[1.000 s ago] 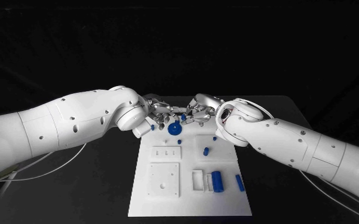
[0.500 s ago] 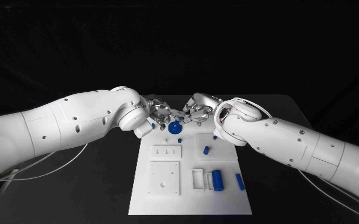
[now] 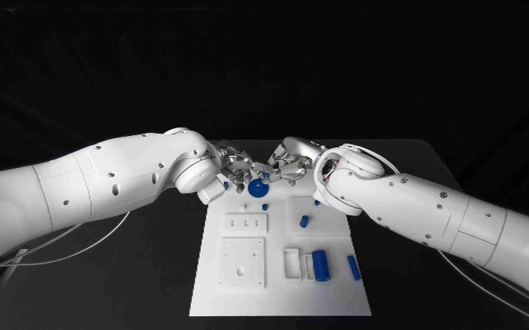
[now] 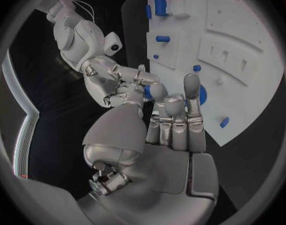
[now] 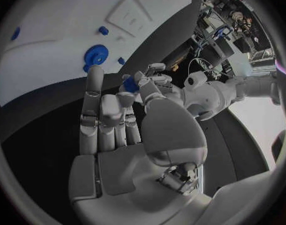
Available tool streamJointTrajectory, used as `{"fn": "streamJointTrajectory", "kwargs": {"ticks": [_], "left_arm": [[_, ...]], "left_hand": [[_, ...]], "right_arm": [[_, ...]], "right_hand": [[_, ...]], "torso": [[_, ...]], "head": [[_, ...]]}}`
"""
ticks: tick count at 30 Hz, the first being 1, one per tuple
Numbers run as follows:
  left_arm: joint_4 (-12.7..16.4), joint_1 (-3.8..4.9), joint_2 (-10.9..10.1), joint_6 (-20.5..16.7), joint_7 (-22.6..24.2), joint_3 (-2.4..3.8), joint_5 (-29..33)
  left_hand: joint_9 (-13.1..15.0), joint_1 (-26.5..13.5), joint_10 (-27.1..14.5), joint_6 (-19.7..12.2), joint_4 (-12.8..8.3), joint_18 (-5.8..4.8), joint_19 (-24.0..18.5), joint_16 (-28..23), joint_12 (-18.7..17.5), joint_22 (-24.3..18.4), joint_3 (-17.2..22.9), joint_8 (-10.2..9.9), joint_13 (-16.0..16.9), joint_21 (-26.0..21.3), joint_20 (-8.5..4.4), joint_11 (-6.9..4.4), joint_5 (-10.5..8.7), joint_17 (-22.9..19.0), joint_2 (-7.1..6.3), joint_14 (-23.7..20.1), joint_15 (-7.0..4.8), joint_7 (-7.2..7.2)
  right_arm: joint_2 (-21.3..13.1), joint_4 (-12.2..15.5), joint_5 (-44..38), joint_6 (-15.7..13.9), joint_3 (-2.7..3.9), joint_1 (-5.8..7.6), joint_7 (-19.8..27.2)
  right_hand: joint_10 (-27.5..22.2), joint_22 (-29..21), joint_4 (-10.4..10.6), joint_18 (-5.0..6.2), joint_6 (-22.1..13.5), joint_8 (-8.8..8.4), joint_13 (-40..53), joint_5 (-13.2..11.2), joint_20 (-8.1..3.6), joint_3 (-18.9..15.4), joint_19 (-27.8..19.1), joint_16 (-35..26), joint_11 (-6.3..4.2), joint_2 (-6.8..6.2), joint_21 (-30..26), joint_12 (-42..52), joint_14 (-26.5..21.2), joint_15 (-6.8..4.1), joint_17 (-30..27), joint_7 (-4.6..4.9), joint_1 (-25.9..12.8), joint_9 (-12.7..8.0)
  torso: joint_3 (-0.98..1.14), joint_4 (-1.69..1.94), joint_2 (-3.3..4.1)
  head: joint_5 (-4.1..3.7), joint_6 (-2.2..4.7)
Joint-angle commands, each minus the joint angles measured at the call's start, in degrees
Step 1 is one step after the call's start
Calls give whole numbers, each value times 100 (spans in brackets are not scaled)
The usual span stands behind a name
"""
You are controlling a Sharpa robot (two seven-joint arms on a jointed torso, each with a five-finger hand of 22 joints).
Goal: Assemble the parts on the task board
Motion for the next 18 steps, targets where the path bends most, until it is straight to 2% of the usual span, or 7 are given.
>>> {"fn": "streamJointTrajectory", "kwargs": {"ticks": [1, 6, 9, 10, 12, 14, 18], "left_arm": [[12, -7, 9, 90, 87, -2, 7], [13, -7, 4, 50, 105, -2, 48], [18, -7, 2, -1, 123, -2, 72], [20, -7, 1, -14, 127, -2, 79], [25, -7, 1, -42, 131, -2, 89], [30, -8, 0, -65, 133, -2, 94], [37, -10, -4, -134, 133, -2, 101]], "left_hand": [[3, 35, -18, 69, -57, -45, 50, 20, 35, 19, 32, 6, -6, -30, 5, 20, 44, -1, 100, -36, -1, -11], [54, 223, -15, 238, -211, -56, 61, 33, 30, 64, 154, 27, -9, -57, -13, -15, 270, 13, 231, -30, -25, -80], [309, 342, -17, 381, -427, -90, 69, 79, 26, 116, 273, 42, 2, -66, -59, -62, 1292, 67, 235, -19, -65, -168], [407, 328, -19, 407, -462, -99, 71, 95, 29, 132, 289, 53, 8, -66, -68, -75, 1454, 86, 218, -16, -74, -170], [1143, 215, -17, 411, -610, -138, 69, 131, 26, 226, 365, 71, 28, -89, -108, -129, 1693, 126, 161, -23, -87, -212], [1461, 175, -19, 385, -651, -141, 79, 137, 24, 262, 408, 69, 35, -106, -107, -118, 1842, 132, 162, -20, -104, -248], [3396, -33, -22, 163, -602, -180, 112, 167, 26, 403, 509, 225, 56, -210, -137, -199, 2184, 148, -10, -19, -144, -353]], "right_arm": [[16, -5, -1, 20, 4, 3, 15], [34, -28, -2, 26, 4, 3, 18], [52, -46, -2, 24, 2, 2, 26], [59, -53, -2, 24, 1, 1, 29], [70, -62, -2, 22, -2, 1, 33], [77, -67, -2, 20, -5, 0, 37], [83, -73, -4, 5, -10, -1, 44]], "right_hand": [[-7, -8, -11, -87, 192, 16, 0, 13, -39, 37, 183, 16, -26, 27, 14, -14, 17, -37, 2, -138, 21, 25], [-7, -8, -11, -87, 192, 16, 0, 13, -39, 37, 183, 16, -26, 27, 14, -14, 17, -37, 2, -138, 21, 25], [-7, -8, -11, -87, 192, 16, 0, 13, -39, 37, 183, 16, -26, 27, 14, -14, 17, -37, 2, -138, 21, 25], [-7, -8, -11, -87, 192, 16, 0, 13, -39, 37, 183, 16, -26, 27, 14, -14, 17, -37, 2, -138, 21, 25], [-7, -8, -11, -87, 192, 16, 0, 13, -39, 37, 183, 16, -26, 27, 14, -14, 17, -37, 2, -138, 21, 25], [-7, -8, -11, -87, 192, 16, 0, 13, -39, 37, 183, 16, -26, 27, 14, -14, 17, -37, 2, -138, 21, 25], [-7, -8, -11, -87, 192, 16, 0, 13, -39, 37, 183, 16, -26, 27, 14, -14, 17, -37, 2, -138, 21, 25]], "torso": [[3, 1, 2], [2, 0, 1], [4, 0, 4], [5, -1, 6], [6, 1, 9], [6, 2, 9], [5, -2, -1]], "head": [[4, -2], [4, -5], [9, -11], [12, -13], [12, -19], [14, -24], [16, -34]]}}
